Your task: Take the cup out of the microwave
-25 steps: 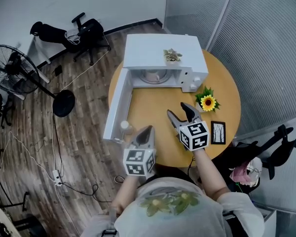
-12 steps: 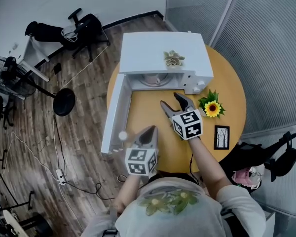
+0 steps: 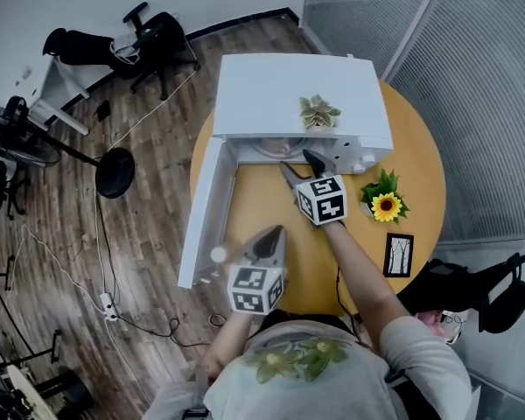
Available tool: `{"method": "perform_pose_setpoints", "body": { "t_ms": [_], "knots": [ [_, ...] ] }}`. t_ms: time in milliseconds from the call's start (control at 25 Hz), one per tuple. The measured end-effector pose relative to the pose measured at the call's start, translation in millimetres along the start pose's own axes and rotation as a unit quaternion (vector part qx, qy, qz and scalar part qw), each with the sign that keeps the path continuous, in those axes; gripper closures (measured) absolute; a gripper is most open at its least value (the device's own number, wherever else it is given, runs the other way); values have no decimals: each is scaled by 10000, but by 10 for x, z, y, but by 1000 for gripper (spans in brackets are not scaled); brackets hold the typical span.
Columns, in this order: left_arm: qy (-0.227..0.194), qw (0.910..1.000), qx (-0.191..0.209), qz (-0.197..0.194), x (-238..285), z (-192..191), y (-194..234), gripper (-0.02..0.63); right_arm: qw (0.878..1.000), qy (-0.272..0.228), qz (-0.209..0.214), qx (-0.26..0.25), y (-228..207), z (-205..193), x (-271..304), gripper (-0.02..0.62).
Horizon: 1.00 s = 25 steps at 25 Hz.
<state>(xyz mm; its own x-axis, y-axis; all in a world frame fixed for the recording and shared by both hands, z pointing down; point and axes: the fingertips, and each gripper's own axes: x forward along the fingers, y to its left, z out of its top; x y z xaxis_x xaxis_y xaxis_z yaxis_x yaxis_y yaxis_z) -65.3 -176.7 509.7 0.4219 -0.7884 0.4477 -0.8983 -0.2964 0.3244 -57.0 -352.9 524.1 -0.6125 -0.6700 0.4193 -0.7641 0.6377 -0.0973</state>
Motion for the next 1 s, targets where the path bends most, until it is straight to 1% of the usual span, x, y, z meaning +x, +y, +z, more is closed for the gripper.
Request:
{"method": "perform_pose_setpoints", "body": {
  "t_ms": [160, 360, 640, 720, 800, 840, 1000],
  "knots": [
    [-58, 10000, -28, -7, 145, 23, 39, 603, 9999, 97, 31, 74, -97, -108, 261, 322],
    [-101, 9999, -74, 79, 251, 36, 98, 603, 9995, 319, 2, -59, -168, -223, 487, 324],
    [-128, 9997, -124, 144, 377, 90, 188, 603, 9988, 452, 5, -171, -240, -272, 742, 327],
    [-115, 9996, -166, 172, 398, 83, 225, 603, 9987, 472, -45, -159, -260, -290, 794, 346],
    [-107, 9995, -208, 198, 404, 80, 255, 601, 9986, 479, -143, -166, -289, -297, 833, 418],
    [-106, 9995, -226, 209, 405, 78, 268, 603, 9984, 493, -187, -188, -303, -301, 854, 437],
    [-76, 9993, -276, 237, 424, 54, 315, 603, 9974, 642, -220, -226, -330, -354, 935, 439]
  ]
}}
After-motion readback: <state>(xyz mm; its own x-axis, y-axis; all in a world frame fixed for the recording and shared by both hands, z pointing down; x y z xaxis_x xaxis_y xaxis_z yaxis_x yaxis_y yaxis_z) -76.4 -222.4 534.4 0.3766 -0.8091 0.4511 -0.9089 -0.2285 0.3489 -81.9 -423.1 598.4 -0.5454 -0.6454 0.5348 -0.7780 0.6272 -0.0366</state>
